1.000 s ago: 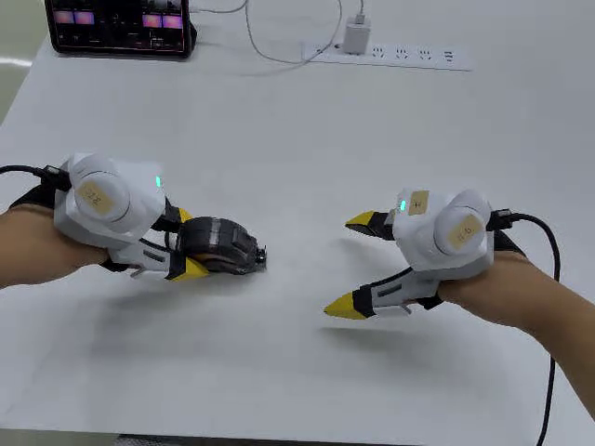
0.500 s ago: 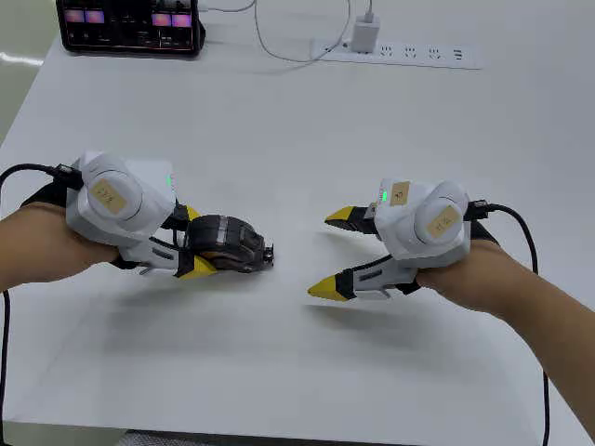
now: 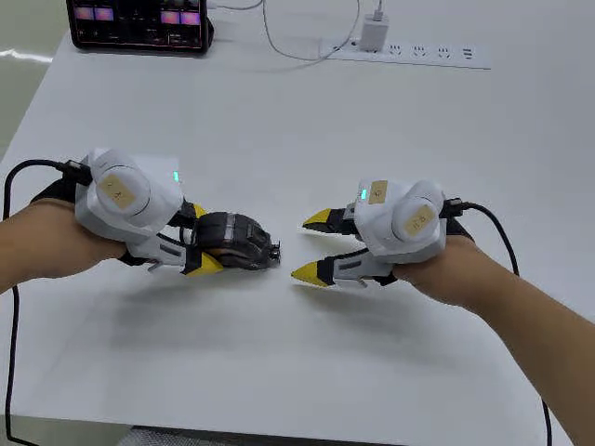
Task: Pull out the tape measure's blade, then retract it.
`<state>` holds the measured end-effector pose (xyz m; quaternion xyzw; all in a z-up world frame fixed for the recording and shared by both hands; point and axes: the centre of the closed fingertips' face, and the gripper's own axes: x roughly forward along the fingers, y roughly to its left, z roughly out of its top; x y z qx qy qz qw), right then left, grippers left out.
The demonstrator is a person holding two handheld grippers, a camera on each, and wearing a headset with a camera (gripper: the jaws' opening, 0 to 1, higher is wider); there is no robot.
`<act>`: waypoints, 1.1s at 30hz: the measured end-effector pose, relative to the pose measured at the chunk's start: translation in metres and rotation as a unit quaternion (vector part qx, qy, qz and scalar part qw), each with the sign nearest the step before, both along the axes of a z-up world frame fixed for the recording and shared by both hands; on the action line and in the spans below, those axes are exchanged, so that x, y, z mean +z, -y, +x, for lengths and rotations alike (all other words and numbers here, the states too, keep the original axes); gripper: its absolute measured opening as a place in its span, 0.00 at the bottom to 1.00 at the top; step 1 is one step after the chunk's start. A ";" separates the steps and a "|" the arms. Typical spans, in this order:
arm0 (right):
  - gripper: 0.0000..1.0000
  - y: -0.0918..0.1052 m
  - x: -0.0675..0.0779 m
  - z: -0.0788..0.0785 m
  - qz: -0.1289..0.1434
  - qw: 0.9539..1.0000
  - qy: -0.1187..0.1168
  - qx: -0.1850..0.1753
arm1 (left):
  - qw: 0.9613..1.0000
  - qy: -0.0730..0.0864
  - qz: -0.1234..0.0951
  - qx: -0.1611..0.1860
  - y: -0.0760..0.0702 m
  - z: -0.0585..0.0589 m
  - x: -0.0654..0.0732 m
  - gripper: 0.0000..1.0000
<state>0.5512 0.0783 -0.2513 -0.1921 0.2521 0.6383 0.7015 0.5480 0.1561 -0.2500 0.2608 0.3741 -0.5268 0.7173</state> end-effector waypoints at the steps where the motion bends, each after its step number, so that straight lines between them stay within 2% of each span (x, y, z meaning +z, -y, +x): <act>1: 0.34 -0.001 0.000 0.000 0.001 1.000 0.000 0.001 | 1.000 0.000 0.001 -0.001 0.000 0.000 0.000 0.28; 12: 0.25 -0.017 -0.006 -0.004 0.006 1.000 0.004 0.017 | 1.000 0.000 0.000 -0.001 -0.001 0.000 0.000 0.28; 33: 0.12 -0.026 -0.014 -0.006 0.011 0.999 0.006 0.040 | 1.000 -0.002 -0.004 -0.004 0.000 0.001 -0.001 0.28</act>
